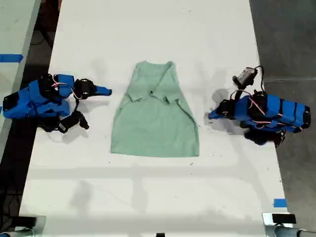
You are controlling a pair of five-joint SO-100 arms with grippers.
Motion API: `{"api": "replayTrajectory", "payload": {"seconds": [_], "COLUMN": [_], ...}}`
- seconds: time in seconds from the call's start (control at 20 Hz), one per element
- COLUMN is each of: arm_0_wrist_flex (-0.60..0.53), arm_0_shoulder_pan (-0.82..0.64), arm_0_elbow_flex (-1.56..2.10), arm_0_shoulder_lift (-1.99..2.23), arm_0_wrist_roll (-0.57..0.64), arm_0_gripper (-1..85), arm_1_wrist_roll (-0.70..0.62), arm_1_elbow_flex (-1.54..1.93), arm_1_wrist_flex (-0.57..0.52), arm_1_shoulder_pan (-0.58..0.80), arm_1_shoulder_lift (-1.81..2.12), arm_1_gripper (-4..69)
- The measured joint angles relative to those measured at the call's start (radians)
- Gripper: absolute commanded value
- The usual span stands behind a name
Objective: Fold t shirt
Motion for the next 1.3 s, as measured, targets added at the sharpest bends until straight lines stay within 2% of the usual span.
{"api": "replayTrajectory", "payload": {"seconds": [0.15,0.45,0.55,0.65,0.7,0.75,0.85,0.9,1.1,1.3], "arm_0_wrist_flex": [0.0,0.0,0.002,0.002,0.002,0.002,0.003,0.003,0.003,0.003], "arm_0_shoulder_pan": [0.0,0.0,0.0,0.0,0.0,0.0,0.0,0.0,0.0,0.0], "arm_0_elbow_flex": [0.002,0.002,0.002,0.002,0.002,0.002,0.002,0.002,0.002,0.002], "arm_0_shoulder_lift": [0.0,0.0,0.0,0.0,0.0,0.0,0.0,0.0,0.0,0.0], "arm_0_wrist_roll": [-0.011,-0.012,-0.012,-0.012,-0.012,-0.015,-0.015,-0.015,-0.015,-0.015], "arm_0_gripper": [0.0,0.0,0.0,0.0,0.0,0.0,0.0,0.0,0.0,0.0], "arm_1_wrist_roll": [-0.003,0.02,0.055,0.114,0.13,0.143,0.172,0.176,0.183,0.183], "arm_1_elbow_flex": [-0.005,-0.02,-0.067,-0.181,-0.265,-0.37,-0.606,-0.707,-0.939,-1.003], "arm_1_wrist_flex": [0.046,0.054,0.064,0.037,-0.002,-0.029,-0.043,-0.046,-0.091,-0.115], "arm_1_shoulder_pan": [-0.017,-0.029,-0.072,-0.133,-0.169,-0.209,-0.253,-0.27,-0.308,-0.313], "arm_1_shoulder_lift": [0.003,0.005,-0.017,-0.184,-0.333,-0.508,-0.874,-1.042,-1.482,-1.687], "arm_1_gripper": [-0.8,-1.0,-1.0,-1.2,1.2,10.3,13.9,20.0,16.1,15.0]}}
